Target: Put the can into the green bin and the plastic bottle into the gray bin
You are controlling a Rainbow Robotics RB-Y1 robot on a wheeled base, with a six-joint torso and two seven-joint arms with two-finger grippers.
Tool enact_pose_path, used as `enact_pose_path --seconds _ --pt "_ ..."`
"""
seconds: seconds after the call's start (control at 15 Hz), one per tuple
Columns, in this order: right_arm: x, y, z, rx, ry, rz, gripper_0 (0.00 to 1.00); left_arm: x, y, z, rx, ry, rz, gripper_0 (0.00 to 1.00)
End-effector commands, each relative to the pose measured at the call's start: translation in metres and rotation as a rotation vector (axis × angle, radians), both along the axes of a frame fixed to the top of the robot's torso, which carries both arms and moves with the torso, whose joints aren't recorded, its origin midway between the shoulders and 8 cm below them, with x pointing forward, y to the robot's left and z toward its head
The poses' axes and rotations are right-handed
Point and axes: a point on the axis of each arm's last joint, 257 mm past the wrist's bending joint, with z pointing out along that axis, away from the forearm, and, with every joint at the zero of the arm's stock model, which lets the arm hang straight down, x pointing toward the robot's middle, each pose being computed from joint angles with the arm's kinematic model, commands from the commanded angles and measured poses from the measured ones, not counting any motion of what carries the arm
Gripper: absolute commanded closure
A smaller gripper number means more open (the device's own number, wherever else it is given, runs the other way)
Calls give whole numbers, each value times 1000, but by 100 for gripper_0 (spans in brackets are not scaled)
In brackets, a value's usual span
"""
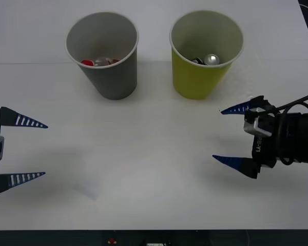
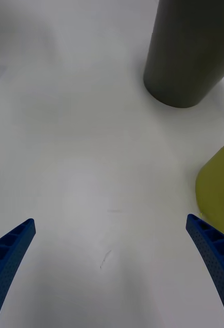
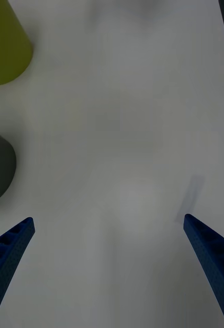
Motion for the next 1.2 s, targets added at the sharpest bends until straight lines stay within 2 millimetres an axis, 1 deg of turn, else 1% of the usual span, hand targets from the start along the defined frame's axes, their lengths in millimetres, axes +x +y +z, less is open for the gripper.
enact_pose_path --seconds 0.07,0.2,0.47,0.67,0.87,1.2 --pt "-9 -19 -9 -42 12 2 0 0 0 0 0 0 0 0" --pt "-19 -34 -11 -76 28 20 0 0 0 0 0 0 0 0" --pt "-25 -63 -12 -134 72 17 0 0 0 0 0 0 0 0" --pt "-29 -82 -2 -179 80 15 0 0 0 0 0 0 0 0" --pt "-36 -99 2 -210 95 5 0 0 0 0 0 0 0 0" --pt "-36 -104 2 -226 87 8 0 0 0 0 0 0 0 0"
